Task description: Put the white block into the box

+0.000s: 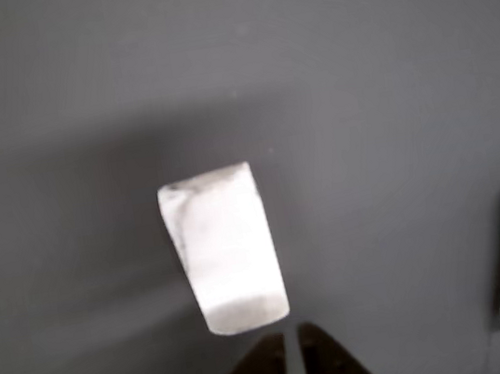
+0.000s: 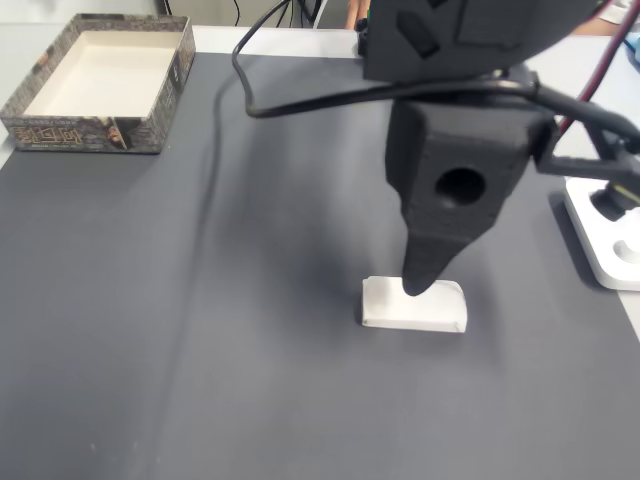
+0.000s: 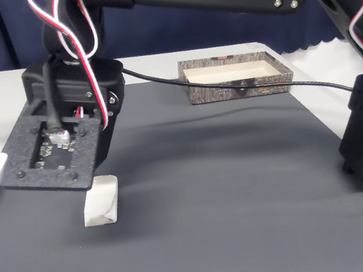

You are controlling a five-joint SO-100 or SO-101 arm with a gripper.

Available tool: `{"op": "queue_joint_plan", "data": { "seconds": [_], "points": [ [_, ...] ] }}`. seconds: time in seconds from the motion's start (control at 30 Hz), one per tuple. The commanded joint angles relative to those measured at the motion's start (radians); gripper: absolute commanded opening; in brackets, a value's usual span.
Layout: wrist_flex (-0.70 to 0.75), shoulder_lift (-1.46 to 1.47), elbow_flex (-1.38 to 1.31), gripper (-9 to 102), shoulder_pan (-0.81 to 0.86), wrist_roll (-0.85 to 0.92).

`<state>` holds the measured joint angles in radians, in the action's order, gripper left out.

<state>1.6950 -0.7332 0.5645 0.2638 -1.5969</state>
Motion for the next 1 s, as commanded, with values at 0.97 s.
{"op": "queue_joint_plan", "data": {
  "seconds": [0.97],
  "points": [
    [-0.032,-0.075,-0.029,25,0.015,-0.106]
  ]
}}
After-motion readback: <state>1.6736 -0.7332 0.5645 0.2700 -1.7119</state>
